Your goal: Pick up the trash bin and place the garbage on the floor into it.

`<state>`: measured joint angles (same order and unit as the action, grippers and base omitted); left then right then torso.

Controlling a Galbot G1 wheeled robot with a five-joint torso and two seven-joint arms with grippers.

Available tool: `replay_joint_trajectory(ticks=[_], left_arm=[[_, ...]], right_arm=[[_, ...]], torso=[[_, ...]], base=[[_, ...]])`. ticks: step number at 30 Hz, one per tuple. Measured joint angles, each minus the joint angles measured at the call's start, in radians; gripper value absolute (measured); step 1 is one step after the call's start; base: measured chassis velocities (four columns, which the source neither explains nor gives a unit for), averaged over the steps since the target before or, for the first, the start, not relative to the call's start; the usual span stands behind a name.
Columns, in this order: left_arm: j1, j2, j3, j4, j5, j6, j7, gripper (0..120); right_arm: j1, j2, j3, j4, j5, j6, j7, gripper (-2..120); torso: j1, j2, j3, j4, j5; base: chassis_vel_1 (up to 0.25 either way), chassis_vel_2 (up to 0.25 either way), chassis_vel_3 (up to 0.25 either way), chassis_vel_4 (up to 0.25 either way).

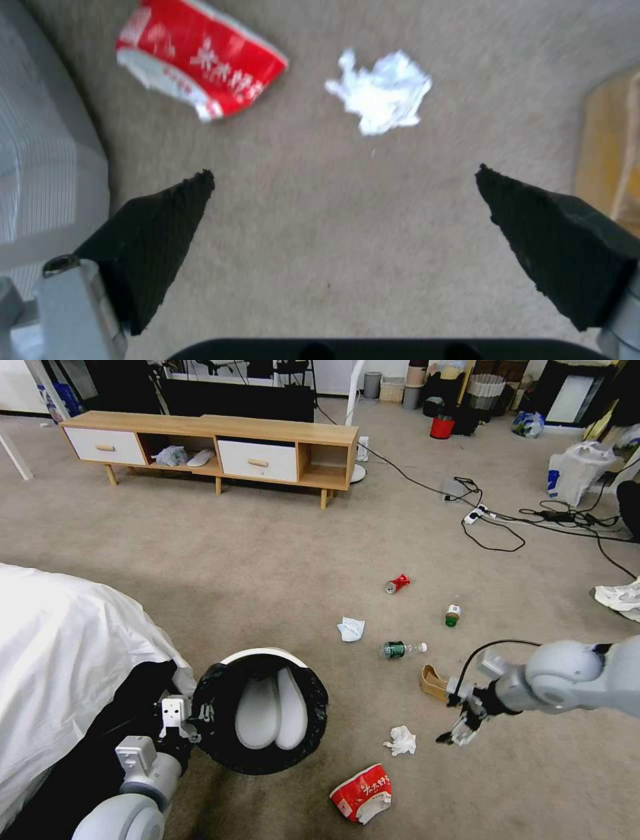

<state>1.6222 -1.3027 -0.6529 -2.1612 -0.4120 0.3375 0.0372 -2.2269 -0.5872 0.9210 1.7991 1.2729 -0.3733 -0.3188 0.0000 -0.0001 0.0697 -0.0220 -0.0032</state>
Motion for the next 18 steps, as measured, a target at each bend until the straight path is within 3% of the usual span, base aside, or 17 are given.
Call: replay_joint_trajectory(ticks=[18], left_arm=[[-0.001, -0.054, -0.014, 0.0, 0.018, -0.009, 0.006, 1]], right_arm=[[-0.183, -0.207, 0.049, -0.102, -0.004, -0.055, -0.02, 100]], torso=[[0.0, 0.0, 0.0, 0.0002, 0.0002]], base=[[0.0, 0.0, 0.0, 0.0]])
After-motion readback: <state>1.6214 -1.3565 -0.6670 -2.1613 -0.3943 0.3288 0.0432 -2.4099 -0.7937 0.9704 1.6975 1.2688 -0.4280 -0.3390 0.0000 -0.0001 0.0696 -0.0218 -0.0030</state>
